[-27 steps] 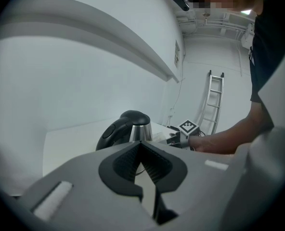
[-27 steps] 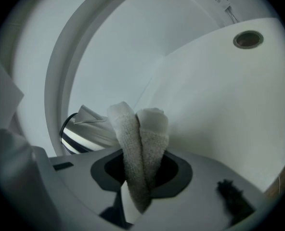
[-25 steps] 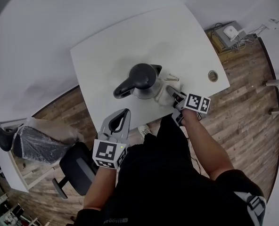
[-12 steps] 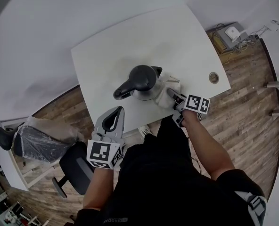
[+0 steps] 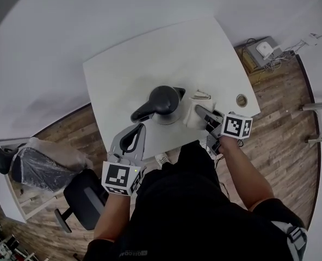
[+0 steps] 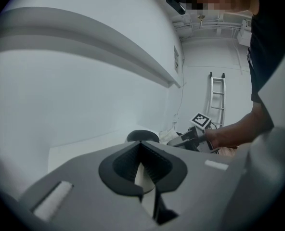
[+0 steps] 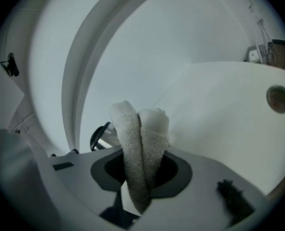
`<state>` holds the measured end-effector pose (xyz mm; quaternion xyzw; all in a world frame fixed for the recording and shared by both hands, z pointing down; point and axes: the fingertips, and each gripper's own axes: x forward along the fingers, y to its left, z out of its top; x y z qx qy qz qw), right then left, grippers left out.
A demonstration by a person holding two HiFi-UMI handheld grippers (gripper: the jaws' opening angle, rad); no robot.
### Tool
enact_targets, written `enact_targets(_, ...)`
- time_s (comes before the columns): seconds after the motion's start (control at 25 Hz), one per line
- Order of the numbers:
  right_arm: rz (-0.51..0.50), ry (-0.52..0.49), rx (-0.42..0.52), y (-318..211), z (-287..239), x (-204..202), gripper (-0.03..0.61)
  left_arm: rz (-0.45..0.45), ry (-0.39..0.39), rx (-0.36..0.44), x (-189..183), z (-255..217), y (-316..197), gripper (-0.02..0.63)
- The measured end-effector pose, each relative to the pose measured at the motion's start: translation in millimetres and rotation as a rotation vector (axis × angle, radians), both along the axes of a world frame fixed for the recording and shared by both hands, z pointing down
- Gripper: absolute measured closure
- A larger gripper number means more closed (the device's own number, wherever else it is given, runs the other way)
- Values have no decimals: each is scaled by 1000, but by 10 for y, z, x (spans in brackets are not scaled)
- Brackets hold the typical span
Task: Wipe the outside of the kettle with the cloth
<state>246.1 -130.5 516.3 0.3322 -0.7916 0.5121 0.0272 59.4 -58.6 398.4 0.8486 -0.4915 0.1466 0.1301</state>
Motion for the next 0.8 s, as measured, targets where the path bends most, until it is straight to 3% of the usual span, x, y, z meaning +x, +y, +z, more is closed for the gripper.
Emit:
enact_targets(0.4, -263, 190, 214, -425, -870, -142, 480, -74, 13, 88, -164, -361, -260, 607)
enact_targets(0.68, -561, 379, 261, -620, -875, -403, 480, -158, 3, 92, -323, -379, -431, 607)
enact_targets(0.8, -657, 414, 255, -665, -833, -517, 480, -193, 1, 85, -387, -369, -468, 607)
